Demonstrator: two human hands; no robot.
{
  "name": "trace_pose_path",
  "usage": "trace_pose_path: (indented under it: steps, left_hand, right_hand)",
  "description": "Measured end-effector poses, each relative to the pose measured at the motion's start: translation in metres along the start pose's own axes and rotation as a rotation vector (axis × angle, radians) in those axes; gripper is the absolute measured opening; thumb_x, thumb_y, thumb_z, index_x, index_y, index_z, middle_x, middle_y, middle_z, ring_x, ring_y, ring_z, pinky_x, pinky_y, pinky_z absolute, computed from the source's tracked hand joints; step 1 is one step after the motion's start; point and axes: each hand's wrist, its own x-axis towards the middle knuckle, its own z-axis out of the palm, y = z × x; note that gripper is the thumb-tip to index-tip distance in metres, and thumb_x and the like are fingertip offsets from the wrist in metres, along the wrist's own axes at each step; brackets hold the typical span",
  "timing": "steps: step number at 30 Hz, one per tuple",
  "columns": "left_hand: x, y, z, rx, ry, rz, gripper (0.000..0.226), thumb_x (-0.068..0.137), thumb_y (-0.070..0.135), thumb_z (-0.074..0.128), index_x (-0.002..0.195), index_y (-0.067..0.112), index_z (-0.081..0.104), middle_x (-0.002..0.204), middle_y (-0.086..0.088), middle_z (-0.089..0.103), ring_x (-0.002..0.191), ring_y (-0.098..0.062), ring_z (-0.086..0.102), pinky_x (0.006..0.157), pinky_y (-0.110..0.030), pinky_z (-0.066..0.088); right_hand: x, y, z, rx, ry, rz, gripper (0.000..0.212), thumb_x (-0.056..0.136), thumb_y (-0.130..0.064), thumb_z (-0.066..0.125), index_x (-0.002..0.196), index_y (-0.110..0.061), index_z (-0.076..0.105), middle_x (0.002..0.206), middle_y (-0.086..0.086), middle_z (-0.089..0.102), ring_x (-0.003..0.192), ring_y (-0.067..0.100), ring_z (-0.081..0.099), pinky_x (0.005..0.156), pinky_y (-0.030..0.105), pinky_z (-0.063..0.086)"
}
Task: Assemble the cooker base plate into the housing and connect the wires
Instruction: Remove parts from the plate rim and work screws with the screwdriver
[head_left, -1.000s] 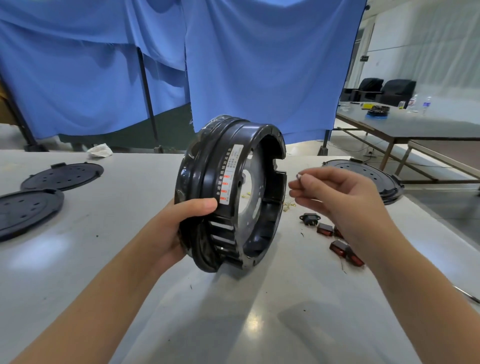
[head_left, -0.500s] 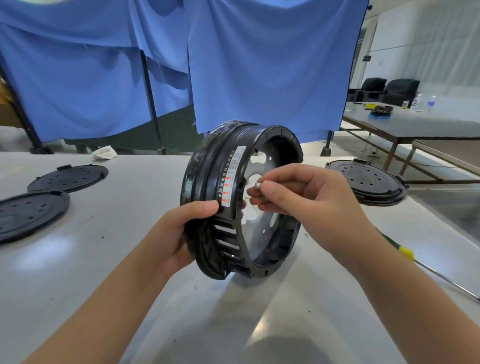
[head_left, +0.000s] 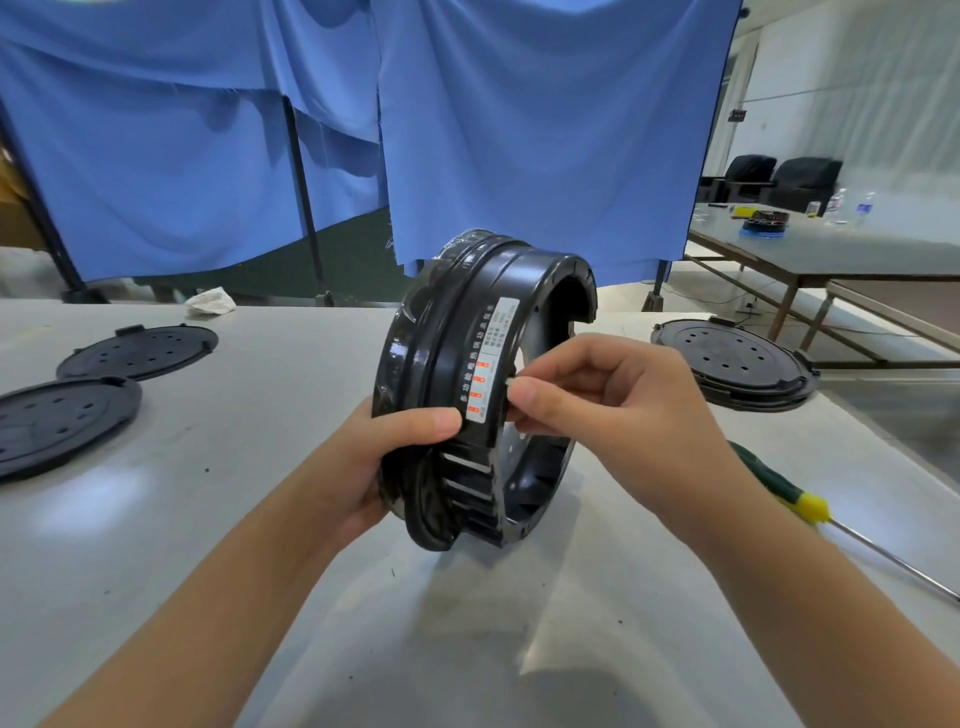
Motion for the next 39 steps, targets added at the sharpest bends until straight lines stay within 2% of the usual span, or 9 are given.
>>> trace_pose_path:
  steps: [6, 18, 24, 26, 30, 34, 36, 38, 39]
  left_hand:
    - [-0.001, 0.001, 0.002, 0.071, -0.080, 0.043, 0.038, 0.076, 0.023, 0.068, 0.115, 0.023, 0.070, 0.108, -0.001, 0.073, 0.102, -0.019, 0.070, 0.079, -0.025, 0.055]
    - [0.001, -0.002, 0.005, 0.161, -0.006, 0.031, 0.044, 0.066, 0.025, 0.072, 0.109, 0.015, 0.072, 0.105, -0.009, 0.073, 0.100, -0.026, 0.069, 0.076, -0.027, 0.055]
    - [0.000, -0.003, 0.006, 0.315, 0.092, -0.023, 0.050, 0.058, 0.038, 0.078, 0.106, 0.026, 0.072, 0.102, -0.008, 0.074, 0.094, -0.026, 0.071, 0.069, -0.039, 0.059]
    - [-0.001, -0.004, 0.007, 0.347, 0.104, -0.027, 0.051, 0.057, 0.041, 0.079, 0.106, 0.030, 0.071, 0.103, -0.007, 0.074, 0.095, -0.027, 0.071, 0.077, -0.046, 0.058]
    - [-0.002, -0.002, 0.013, 0.368, 0.096, -0.019, 0.046, 0.056, 0.042, 0.079, 0.101, 0.035, 0.072, 0.098, -0.002, 0.075, 0.092, -0.021, 0.073, 0.066, -0.032, 0.057]
    - [-0.001, -0.004, 0.022, 0.416, 0.111, 0.082, 0.032, 0.065, 0.021, 0.078, 0.088, 0.043, 0.073, 0.082, 0.011, 0.075, 0.075, -0.005, 0.072, 0.055, -0.013, 0.052]
    - [0.000, -0.007, 0.027, 0.480, 0.127, 0.130, 0.038, 0.067, 0.016, 0.077, 0.091, 0.045, 0.072, 0.085, 0.013, 0.075, 0.079, -0.003, 0.071, 0.062, -0.013, 0.053]
    - [0.001, -0.012, 0.032, 0.573, 0.134, 0.145, 0.044, 0.068, 0.018, 0.078, 0.102, 0.044, 0.070, 0.095, 0.012, 0.075, 0.091, -0.005, 0.070, 0.075, -0.018, 0.054]
    - [0.001, -0.014, 0.034, 0.608, 0.131, 0.150, 0.047, 0.068, 0.019, 0.078, 0.107, 0.044, 0.069, 0.097, 0.012, 0.074, 0.092, -0.006, 0.070, 0.077, -0.018, 0.054]
  right_hand:
    - [0.003, 0.004, -0.010, 0.121, -0.137, 0.174, 0.009, 0.063, -0.022, 0.077, 0.069, -0.015, 0.074, 0.076, 0.011, 0.074, 0.072, 0.017, 0.072, 0.068, 0.022, 0.056]
    - [0.003, 0.020, -0.011, 0.249, -0.101, 0.249, 0.016, 0.054, -0.027, 0.083, 0.063, -0.021, 0.071, 0.068, 0.009, 0.071, 0.063, 0.015, 0.070, 0.060, 0.020, 0.055]
    - [0.000, 0.026, -0.016, 0.211, -0.097, 0.183, 0.015, 0.059, -0.027, 0.082, 0.069, -0.021, 0.073, 0.078, 0.009, 0.073, 0.074, 0.020, 0.071, 0.071, 0.029, 0.058]
    - [-0.002, 0.026, -0.017, 0.212, -0.073, 0.172, 0.011, 0.060, -0.026, 0.077, 0.068, -0.021, 0.073, 0.075, 0.008, 0.073, 0.070, 0.017, 0.071, 0.067, 0.025, 0.057]
    - [-0.008, 0.024, -0.019, 0.150, -0.002, 0.165, 0.006, 0.066, -0.018, 0.072, 0.072, -0.014, 0.073, 0.074, 0.010, 0.072, 0.067, 0.017, 0.070, 0.064, 0.023, 0.057]
    - [-0.021, 0.029, -0.017, 0.118, 0.130, 0.246, 0.004, 0.079, -0.009, 0.068, 0.079, -0.006, 0.071, 0.076, 0.013, 0.073, 0.067, 0.018, 0.071, 0.063, 0.023, 0.057]
    - [-0.030, 0.034, -0.018, 0.137, 0.210, 0.339, 0.007, 0.084, -0.003, 0.065, 0.082, -0.004, 0.072, 0.078, 0.014, 0.074, 0.070, 0.018, 0.072, 0.064, 0.021, 0.057]
    - [-0.037, 0.038, -0.019, 0.195, 0.253, 0.444, 0.010, 0.087, -0.001, 0.063, 0.088, -0.001, 0.073, 0.082, 0.015, 0.075, 0.076, 0.019, 0.073, 0.066, 0.021, 0.057]
    - [-0.040, 0.039, -0.020, 0.234, 0.263, 0.495, 0.011, 0.088, -0.001, 0.062, 0.090, 0.000, 0.073, 0.085, 0.015, 0.075, 0.079, 0.019, 0.073, 0.067, 0.021, 0.057]
